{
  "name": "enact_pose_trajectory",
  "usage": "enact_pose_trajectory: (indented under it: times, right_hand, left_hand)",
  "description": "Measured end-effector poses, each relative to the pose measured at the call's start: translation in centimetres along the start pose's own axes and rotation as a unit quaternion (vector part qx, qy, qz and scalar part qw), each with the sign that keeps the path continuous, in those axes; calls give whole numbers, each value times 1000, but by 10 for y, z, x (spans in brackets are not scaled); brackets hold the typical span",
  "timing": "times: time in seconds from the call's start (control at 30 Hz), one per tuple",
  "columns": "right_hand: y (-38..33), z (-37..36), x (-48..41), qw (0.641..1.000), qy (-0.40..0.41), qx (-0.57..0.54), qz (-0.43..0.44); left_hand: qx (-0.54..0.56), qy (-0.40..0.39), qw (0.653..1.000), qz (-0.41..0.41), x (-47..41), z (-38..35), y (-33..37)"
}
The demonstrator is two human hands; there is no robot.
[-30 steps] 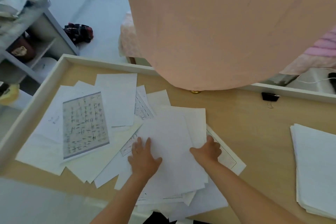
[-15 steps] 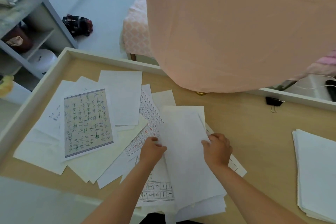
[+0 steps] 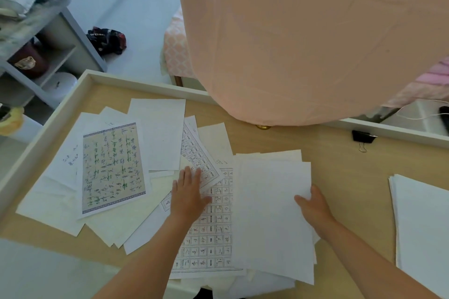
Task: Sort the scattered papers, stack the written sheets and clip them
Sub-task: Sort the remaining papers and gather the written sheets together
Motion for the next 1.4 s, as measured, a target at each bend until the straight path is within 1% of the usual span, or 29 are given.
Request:
enact_pose_trajectory:
  times: [0.1, 0.17, 0.23, 0.3, 0.33, 0.4, 0.5, 0.53, 0.6, 0.63, 0.67, 0.7, 0.73, 0.8, 0.83, 0.87, 0.9, 0.97, 1.0, 1.03, 1.07, 1.13, 1.2, 1.23, 1.27, 1.3, 1.33, 1.37, 1.4]
  right_hand:
    - [0, -6, -2, 999, -53, 0, -7]
    - [1, -11, -2, 997, -73, 2, -10]
    - [5, -13, -1, 998, -67, 1, -14]
    - [8, -13, -1, 998, -56, -3, -16]
    - [9, -13, -1, 999, -48, -6, -15]
    - [8, -13, -1, 999, -38, -14, -16]
    - [5, -20, -1, 999, -53, -10, -9]
    - [2, -23, 1, 998, -55, -4, -1]
    - [-6, -26, 2, 997, -5, 54, 50]
    - [-12, -24, 3, 993, 31, 80, 78]
    - [-18, -23, 4, 991, 51, 74, 97]
    - [-22, -24, 2, 995, 36, 34, 88]
    - [-26, -27, 2, 998, -12, -37, 47]
    - [-22, -36, -2, 980, -112, -146, -71]
    - [-20, -38, -4, 977, -146, -125, -88]
    - [-18, -39, -6, 982, -155, -74, -75]
    - [-14, -39, -10, 989, -137, -12, -47]
    - [-11, -42, -12, 993, -99, 63, 13]
    - [-12, -46, -10, 993, -77, 83, 47]
    - [-16, -51, -6, 988, -55, 115, 86]
    - [-23, -58, -1, 978, -38, 156, 131]
    - [-38, -74, 11, 953, -33, 216, 210]
    - [-48, -89, 17, 951, -50, 208, 223]
    - [-53, -92, 19, 961, -58, 174, 206]
    - [-57, -92, 18, 978, -58, 117, 160]
    - [-58, -91, 15, 993, -59, 44, 93]
    - [-57, -91, 9, 997, -65, -24, 19]
    - [-59, -91, 4, 994, -88, -58, -37]
    - [-57, -91, -2, 987, -110, -83, -82]
  left_hand:
    - [-35, 57, 997, -50, 2, 0, 7]
    - [-65, 88, 989, -102, 7, -3, 18]
    - [-100, 107, 980, -135, 12, -2, 25]
    - [-102, 114, 980, -126, 11, 7, 28]
    - [-80, 109, 985, -105, 9, 12, 28]
    - [-12, 137, 989, -60, 9, 27, 28]
    - [105, 196, 972, -80, 22, 56, 54]
    - [143, 194, 966, -97, 29, 62, 69]
    - [178, 137, 964, -141, 40, 54, 93]
    - [184, 86, 967, -151, 44, 43, 101]
    - [187, 29, 970, -153, 48, 31, 106]
    - [183, -20, 970, -156, 53, 21, 111]
    - [175, -57, 970, -161, 58, 12, 115]
    - [180, -123, 963, -160, 69, 1, 120]
    - [205, -158, 955, -145, 74, -2, 120]
    - [230, -175, 950, -118, 76, -4, 117]
    - [249, -165, 950, -86, 75, -2, 108]
    - [253, -84, 963, -28, 67, 11, 83]
    - [263, -57, 963, 0, 63, 20, 70]
    - [290, -49, 955, 36, 59, 28, 57]
    - [337, -59, 936, 79, 54, 34, 43]
    - [412, -92, 893, 155, 46, 43, 19]
    - [422, -147, 878, 169, 39, 49, 2]
    - [410, -180, 879, 163, 35, 50, -3]
    - [384, -218, 885, 147, 30, 49, -5]
    - [341, -270, 892, 124, 29, 49, -1]
    - [288, -329, 894, 95, 28, 48, 3]
    - [249, -374, 891, 62, 26, 48, 8]
    - [241, -390, 888, 40, 21, 48, 11]
Point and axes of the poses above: each hand's wrist, its own x-axis away from the middle knuckle, its own z-axis out of the back of the hand, y = z × x, the point moved 5 cm from there along -x, towards the middle knuckle, and after that the axes turned 1 degree about -y, right-handed, at the moved point
